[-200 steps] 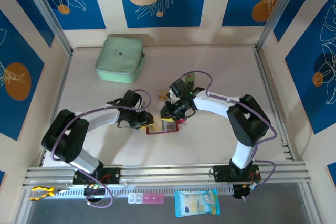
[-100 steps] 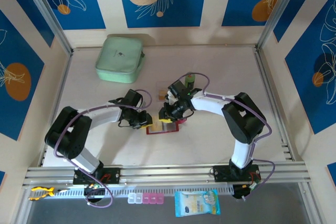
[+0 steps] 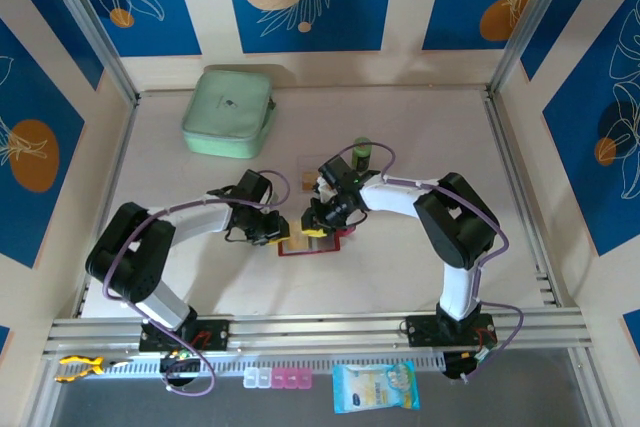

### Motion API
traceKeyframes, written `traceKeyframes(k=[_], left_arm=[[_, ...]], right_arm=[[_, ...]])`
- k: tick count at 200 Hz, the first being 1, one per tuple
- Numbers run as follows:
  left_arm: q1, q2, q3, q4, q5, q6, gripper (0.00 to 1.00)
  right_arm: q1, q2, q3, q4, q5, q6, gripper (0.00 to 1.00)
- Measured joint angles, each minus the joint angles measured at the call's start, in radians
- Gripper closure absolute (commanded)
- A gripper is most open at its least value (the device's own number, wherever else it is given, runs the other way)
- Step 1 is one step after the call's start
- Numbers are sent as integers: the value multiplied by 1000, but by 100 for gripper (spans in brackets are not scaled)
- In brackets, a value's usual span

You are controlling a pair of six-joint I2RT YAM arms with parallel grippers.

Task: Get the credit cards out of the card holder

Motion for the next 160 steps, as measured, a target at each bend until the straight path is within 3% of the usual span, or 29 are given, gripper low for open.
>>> traceKeyframes(k=[160], left_arm=[[0,0,1,-3,0,0,78]], right_arm=[[5,34,12,-16,31,-9,76]])
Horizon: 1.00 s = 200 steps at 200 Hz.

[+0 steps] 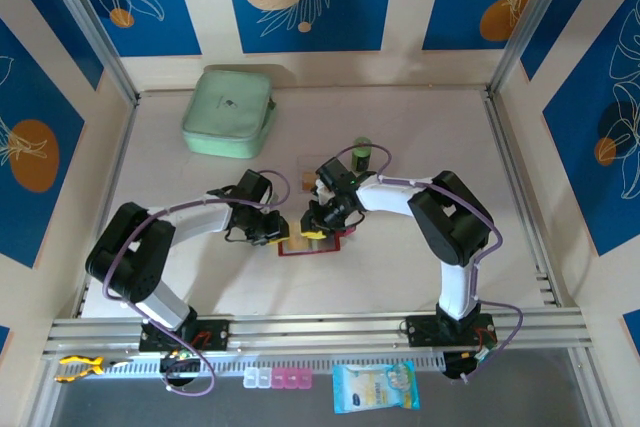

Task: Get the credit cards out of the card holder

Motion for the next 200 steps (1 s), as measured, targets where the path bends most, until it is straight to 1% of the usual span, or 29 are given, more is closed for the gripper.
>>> traceKeyframes(k=[78,110,200], left_arm=[[1,-4,2,-6,-7,0,81],[1,-6,2,-11,-12,0,82],[1,-6,2,-11,-15,0,82]], right_arm=[[0,-10,-1,-24,26,-11,77],[0,-31,-1,-7,17,-11,77],[4,-31,-2,14,-10,-11,77]])
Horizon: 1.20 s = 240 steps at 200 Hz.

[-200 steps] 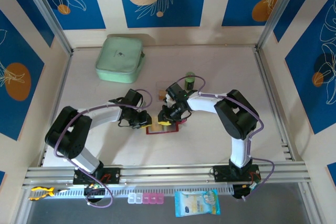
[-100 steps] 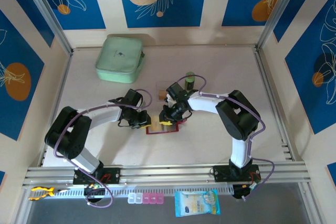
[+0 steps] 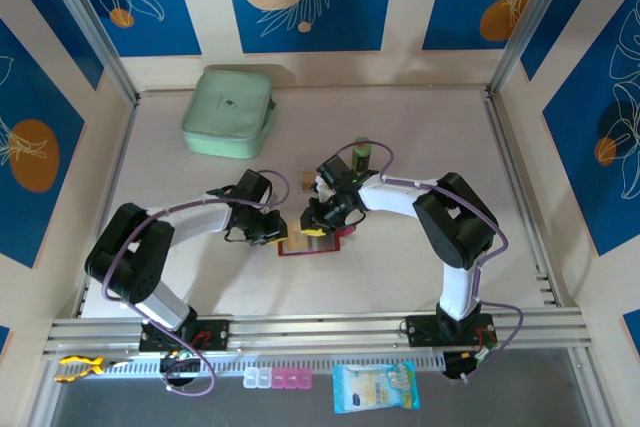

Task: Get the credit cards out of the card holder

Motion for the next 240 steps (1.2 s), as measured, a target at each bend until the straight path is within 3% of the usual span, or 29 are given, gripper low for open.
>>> traceKeyframes(k=[126,164,240], left_arm=[[0,0,0,0,0,0,82],[0,0,0,0,0,0,82],[0,0,0,0,0,0,82]], right_arm=[[14,23,0,-10,20,-16,77],[15,23,0,-8,17,-19,83],[18,35,0,11,-4,-18,80]])
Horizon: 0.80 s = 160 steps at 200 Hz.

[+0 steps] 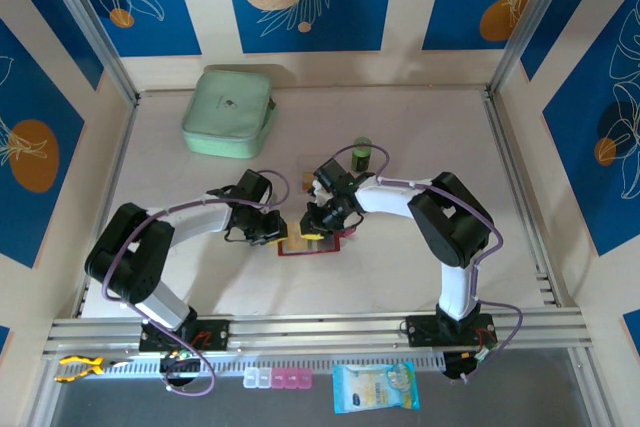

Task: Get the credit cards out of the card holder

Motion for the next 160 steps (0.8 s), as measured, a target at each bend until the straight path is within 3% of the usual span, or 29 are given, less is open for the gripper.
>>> traceKeyframes(k=[160], left_arm=[[0,0,0,0,0,0,82]], right_arm=[[-2,-14,2,-29,47,-6,75]])
